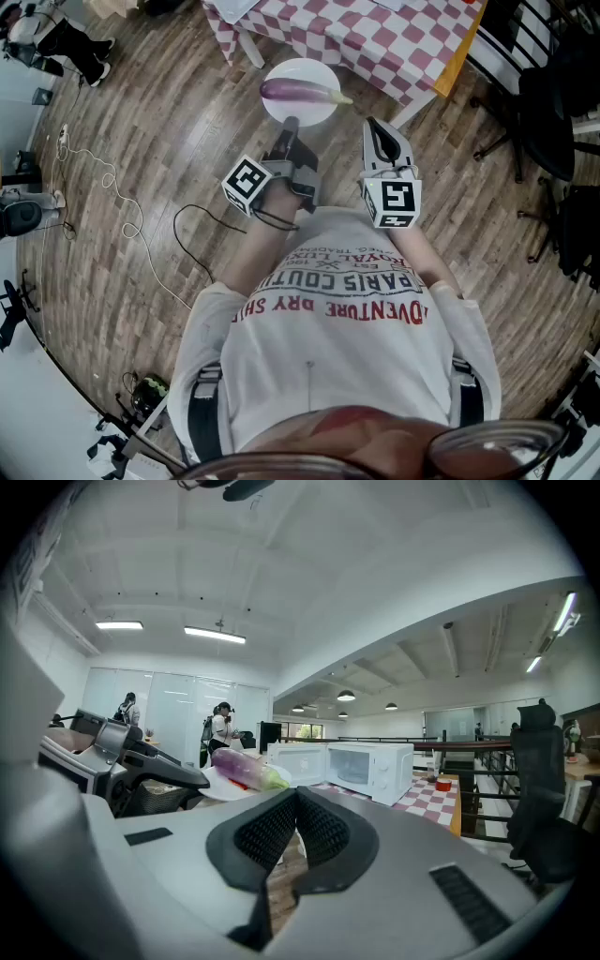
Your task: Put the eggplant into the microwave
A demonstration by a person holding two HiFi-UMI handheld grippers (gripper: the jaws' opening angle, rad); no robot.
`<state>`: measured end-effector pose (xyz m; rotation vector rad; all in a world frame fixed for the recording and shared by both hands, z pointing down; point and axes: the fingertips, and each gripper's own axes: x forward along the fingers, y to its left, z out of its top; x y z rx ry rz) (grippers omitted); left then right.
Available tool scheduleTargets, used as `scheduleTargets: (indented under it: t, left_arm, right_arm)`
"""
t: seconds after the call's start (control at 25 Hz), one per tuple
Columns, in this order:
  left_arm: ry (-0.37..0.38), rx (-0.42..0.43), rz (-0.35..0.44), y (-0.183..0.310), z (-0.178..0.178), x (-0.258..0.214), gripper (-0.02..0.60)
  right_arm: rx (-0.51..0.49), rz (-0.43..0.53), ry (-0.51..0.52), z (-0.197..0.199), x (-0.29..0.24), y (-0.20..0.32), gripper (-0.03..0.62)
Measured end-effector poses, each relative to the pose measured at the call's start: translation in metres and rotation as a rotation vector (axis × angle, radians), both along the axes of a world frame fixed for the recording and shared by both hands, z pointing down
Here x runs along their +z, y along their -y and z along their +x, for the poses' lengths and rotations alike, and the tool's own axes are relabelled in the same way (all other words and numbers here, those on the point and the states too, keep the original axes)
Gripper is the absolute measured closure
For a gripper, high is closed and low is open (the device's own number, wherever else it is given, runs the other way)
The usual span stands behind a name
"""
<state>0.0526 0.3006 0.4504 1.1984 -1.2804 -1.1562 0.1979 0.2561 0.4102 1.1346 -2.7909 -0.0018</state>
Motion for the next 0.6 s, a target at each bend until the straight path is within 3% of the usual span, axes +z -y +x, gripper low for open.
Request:
scheduleTargets:
  t: [0.6]
  left_arm:
    - [-0.011,0.009,-0.006,0.01,0.011,0.008,0.548]
  right_arm:
    - [0.03,-0.035,0.014,0.014,0.01,0.012,0.568]
